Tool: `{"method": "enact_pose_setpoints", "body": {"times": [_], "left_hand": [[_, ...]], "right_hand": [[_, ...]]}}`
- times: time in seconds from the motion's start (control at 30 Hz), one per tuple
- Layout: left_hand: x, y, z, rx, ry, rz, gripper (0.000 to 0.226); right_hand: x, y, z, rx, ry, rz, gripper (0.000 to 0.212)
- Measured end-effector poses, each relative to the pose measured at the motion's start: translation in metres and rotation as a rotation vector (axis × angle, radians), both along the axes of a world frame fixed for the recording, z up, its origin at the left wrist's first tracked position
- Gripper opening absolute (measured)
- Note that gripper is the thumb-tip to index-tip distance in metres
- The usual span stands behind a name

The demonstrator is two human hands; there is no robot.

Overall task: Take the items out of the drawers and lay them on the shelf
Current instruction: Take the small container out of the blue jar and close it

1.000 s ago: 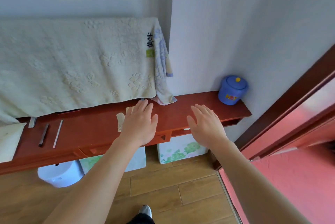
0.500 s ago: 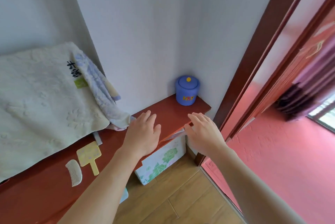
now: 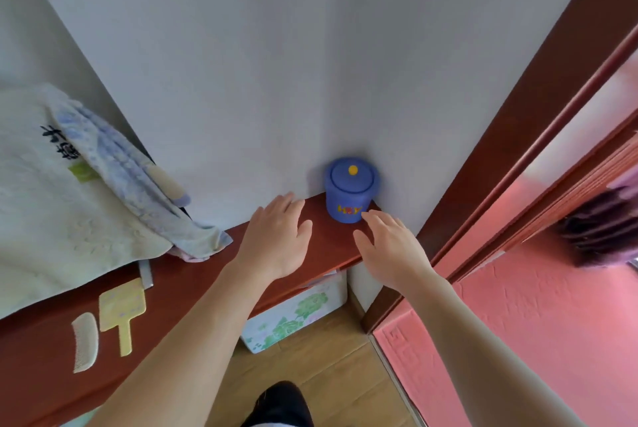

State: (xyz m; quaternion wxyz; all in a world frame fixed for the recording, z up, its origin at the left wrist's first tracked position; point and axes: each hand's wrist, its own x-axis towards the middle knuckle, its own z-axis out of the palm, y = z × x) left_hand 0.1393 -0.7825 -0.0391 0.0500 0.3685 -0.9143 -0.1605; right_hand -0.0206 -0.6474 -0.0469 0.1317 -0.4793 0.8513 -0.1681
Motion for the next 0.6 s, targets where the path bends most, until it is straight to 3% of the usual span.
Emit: {"method": "enact_pose_setpoints", "body": {"times": [0.43,0.6], "left_hand": [[-0.102,-0.088,-0.038,0.063,-0.022,-0.176,0.052],[-0.142,-0.108,-0.051,0.128,-0.023,-0.207,0.057]], "right_hand": [[-0.075,-0.070,-0.045,0.106,-0.091,-0.153,0.040],[-0.095,-0.081,-0.077,0.152,-0.141,-0.150,0.058]]}}
